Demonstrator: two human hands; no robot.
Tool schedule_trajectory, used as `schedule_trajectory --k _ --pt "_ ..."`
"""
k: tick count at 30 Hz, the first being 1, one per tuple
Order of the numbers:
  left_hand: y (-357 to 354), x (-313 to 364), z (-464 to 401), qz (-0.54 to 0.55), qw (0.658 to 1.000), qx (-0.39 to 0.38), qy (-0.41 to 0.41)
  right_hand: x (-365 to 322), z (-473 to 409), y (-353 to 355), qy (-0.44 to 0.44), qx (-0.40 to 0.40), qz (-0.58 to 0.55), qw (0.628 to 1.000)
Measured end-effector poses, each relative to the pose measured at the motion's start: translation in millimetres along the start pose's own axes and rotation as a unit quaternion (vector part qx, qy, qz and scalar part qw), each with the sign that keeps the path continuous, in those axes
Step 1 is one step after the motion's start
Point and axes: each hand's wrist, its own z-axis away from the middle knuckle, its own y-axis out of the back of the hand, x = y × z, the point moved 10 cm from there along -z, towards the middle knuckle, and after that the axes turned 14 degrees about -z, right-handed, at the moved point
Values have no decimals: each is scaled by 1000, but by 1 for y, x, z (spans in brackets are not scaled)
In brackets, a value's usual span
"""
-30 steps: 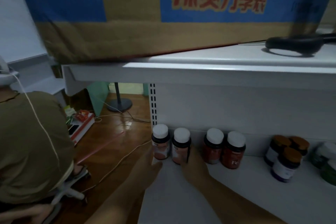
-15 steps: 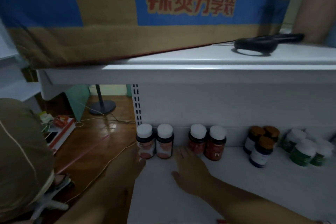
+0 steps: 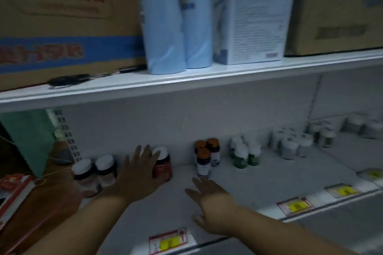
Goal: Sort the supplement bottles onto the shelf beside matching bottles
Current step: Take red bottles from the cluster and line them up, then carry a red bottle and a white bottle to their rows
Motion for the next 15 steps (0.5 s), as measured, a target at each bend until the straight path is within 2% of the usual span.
schedule_trajectory --k 3,7,9,13,15 --pt "18 95 -16 10 999 -23 -45 48 63 18 -46 29 -17 998" --pt "64 229 -27 0 994 48 -103 122 149 54 -121 102 -52 986" --pt "72 291 -30 11 992 33 -123 166 198 72 -173 126 -53 975" --pt "85 411 -36 49 981 20 -187 248 293 96 -279 133 -67 949" --pt "97 475 -37 57 970 17 -235 279 334 103 -304 132 -77 940"
